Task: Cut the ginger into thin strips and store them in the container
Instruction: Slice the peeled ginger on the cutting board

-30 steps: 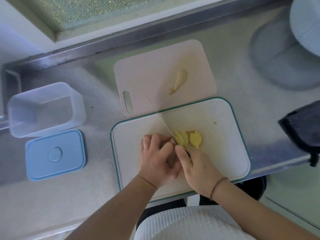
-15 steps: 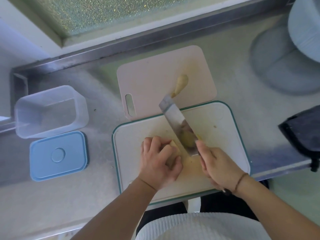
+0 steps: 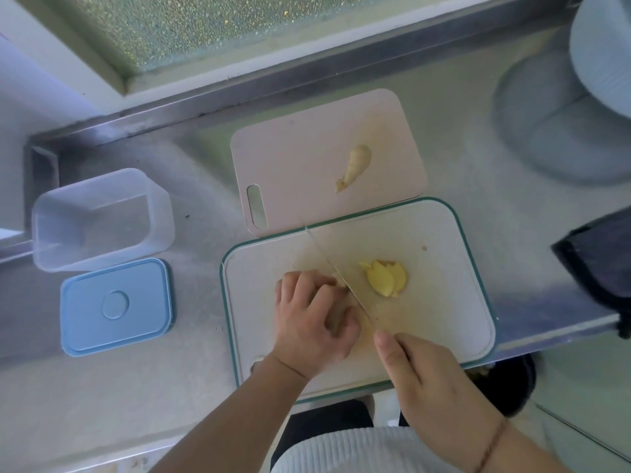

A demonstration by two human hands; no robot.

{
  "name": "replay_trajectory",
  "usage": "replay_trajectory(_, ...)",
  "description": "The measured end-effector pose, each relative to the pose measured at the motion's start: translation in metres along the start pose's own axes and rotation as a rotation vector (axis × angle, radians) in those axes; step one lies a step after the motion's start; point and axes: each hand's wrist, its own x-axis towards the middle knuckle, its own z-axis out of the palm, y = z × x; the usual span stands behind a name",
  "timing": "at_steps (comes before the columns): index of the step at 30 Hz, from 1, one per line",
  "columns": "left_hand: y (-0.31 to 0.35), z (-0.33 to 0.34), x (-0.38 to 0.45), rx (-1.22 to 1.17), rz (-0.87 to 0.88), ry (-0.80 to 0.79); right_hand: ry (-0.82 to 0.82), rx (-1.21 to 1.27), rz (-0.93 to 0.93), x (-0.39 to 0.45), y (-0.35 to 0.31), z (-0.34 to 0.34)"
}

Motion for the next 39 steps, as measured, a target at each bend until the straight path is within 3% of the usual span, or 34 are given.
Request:
replay_trajectory(28, -0.004, 0.004, 0.001, -0.054, -0.044, -0.049, -0.031, -0.012, 0.021, 0.031, -0.018, 0.01)
replay_trajectory(35, -0.005, 0.004, 0.0, -0.052, -0.012, -0.074, -0.045, -0.004, 0.096, 0.007, -0.005, 0.007)
replay_trajectory(39, -0.004, 0.004, 0.0, -0.035, -0.014, -0.067, -0.061, 0.012, 0.037, 0.031, -0.014, 0.009)
